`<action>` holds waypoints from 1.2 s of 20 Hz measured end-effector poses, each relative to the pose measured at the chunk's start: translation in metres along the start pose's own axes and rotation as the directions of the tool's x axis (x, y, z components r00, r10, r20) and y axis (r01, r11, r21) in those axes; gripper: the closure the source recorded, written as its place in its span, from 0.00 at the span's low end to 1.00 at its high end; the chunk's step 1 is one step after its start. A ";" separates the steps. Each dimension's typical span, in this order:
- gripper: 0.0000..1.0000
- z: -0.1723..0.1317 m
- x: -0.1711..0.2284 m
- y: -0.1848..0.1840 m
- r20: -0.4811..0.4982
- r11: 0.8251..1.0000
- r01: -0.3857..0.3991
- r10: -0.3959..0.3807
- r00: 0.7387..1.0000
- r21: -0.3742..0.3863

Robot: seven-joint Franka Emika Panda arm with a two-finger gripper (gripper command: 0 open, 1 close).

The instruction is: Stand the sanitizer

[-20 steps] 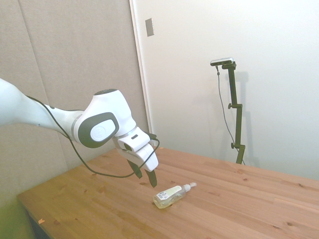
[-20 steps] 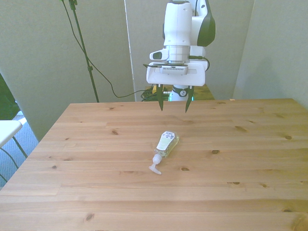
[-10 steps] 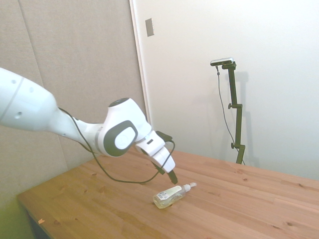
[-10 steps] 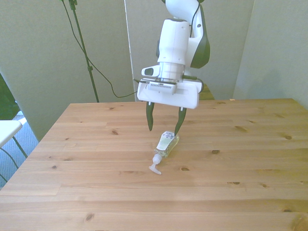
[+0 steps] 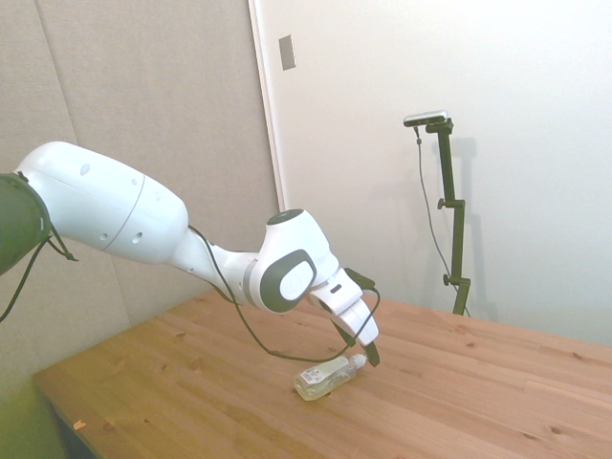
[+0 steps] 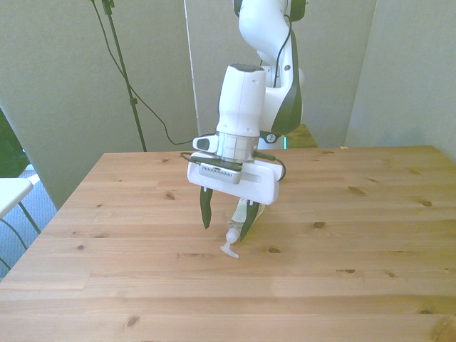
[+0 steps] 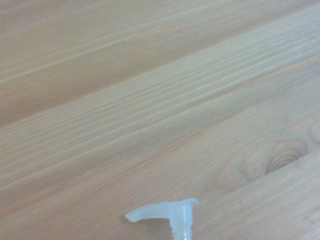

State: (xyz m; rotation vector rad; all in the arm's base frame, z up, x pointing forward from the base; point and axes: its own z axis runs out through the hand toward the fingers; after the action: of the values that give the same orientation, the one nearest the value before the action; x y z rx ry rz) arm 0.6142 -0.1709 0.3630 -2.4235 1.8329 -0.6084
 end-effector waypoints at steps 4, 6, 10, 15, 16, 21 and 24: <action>0.00 0.012 0.002 -0.001 0.005 1.000 -0.008 0.008 1.000 -0.011; 1.00 0.017 0.002 -0.001 0.009 1.000 -0.010 0.010 1.000 -0.015; 1.00 0.022 0.003 -0.004 0.011 1.000 -0.008 0.008 1.000 -0.017; 1.00 0.021 0.003 -0.006 0.067 0.999 0.018 -0.015 0.998 -0.031; 1.00 0.020 0.004 -0.006 0.076 0.999 0.022 -0.020 0.997 -0.035; 1.00 0.021 0.007 -0.006 0.092 0.999 0.019 -0.014 0.996 -0.046; 1.00 0.022 0.012 -0.006 0.091 0.999 0.011 -0.007 0.996 -0.045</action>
State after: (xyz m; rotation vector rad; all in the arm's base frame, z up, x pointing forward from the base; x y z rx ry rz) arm 0.6302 -0.1849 0.3474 -2.4456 1.8208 -0.4545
